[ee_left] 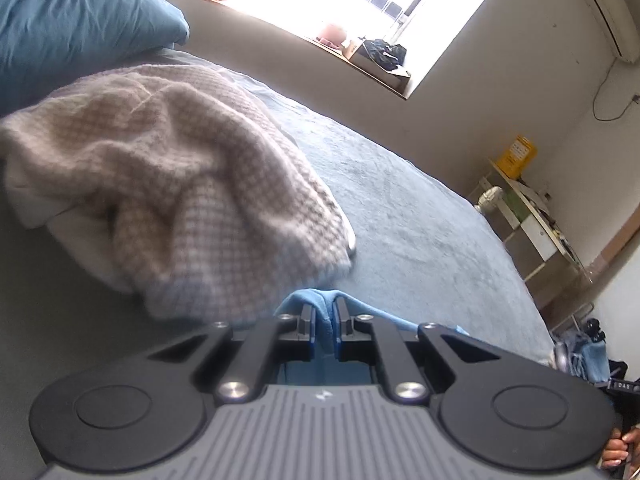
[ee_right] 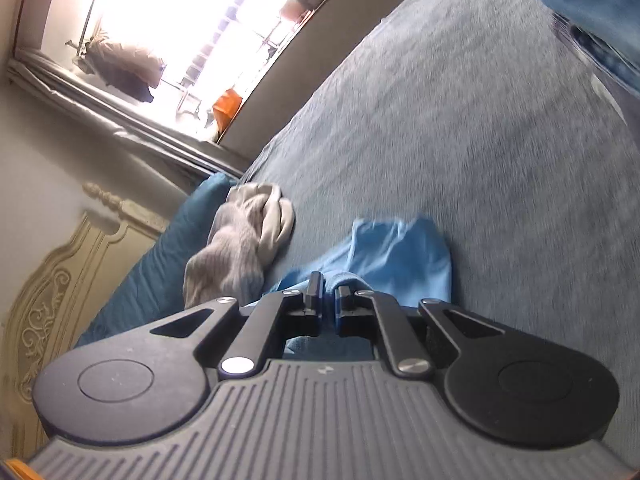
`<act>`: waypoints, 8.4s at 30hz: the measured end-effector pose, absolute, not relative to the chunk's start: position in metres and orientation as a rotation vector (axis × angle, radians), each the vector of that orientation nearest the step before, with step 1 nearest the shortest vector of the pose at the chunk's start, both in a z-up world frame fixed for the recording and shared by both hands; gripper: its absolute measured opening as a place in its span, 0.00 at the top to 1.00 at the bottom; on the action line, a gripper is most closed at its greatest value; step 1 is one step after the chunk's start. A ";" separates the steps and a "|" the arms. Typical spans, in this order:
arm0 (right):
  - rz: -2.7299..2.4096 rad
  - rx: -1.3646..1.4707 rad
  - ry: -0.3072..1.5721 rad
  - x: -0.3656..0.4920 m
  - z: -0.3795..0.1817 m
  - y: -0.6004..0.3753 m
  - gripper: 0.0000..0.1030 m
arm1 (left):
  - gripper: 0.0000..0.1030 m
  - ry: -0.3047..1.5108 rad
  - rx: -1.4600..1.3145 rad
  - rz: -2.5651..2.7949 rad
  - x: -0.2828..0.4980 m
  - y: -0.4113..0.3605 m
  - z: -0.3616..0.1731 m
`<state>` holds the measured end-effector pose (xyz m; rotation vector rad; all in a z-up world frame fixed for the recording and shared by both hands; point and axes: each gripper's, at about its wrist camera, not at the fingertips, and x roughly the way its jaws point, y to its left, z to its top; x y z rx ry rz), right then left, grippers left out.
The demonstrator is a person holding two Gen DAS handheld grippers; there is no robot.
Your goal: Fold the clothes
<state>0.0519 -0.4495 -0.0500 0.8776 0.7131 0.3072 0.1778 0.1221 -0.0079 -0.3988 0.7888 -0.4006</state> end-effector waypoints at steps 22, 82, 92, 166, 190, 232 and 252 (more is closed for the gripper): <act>0.164 1.259 0.805 0.146 -0.178 -0.494 0.75 | 0.41 0.892 -0.416 -0.268 0.250 0.113 -0.088; 0.212 0.993 1.005 -0.042 -0.126 -0.424 0.97 | 0.98 1.014 -0.630 -0.356 0.039 0.206 -0.089; 0.189 1.018 1.289 -0.155 -0.133 -0.417 0.97 | 0.97 1.302 -0.529 -0.334 -0.083 0.245 -0.104; 0.284 0.087 0.872 0.005 -0.119 -0.366 0.75 | 0.42 0.934 0.118 -0.535 0.071 0.122 -0.101; 0.185 0.521 0.859 -0.004 -0.132 -0.407 0.96 | 0.65 0.905 -0.173 -0.385 0.097 0.152 -0.109; 0.052 0.432 0.804 -0.012 -0.127 -0.415 0.87 | 0.41 0.814 -0.120 -0.298 0.079 0.149 -0.092; 0.148 0.457 0.675 -0.090 -0.042 -0.413 0.73 | 0.25 0.819 -0.119 -0.350 0.019 0.142 -0.028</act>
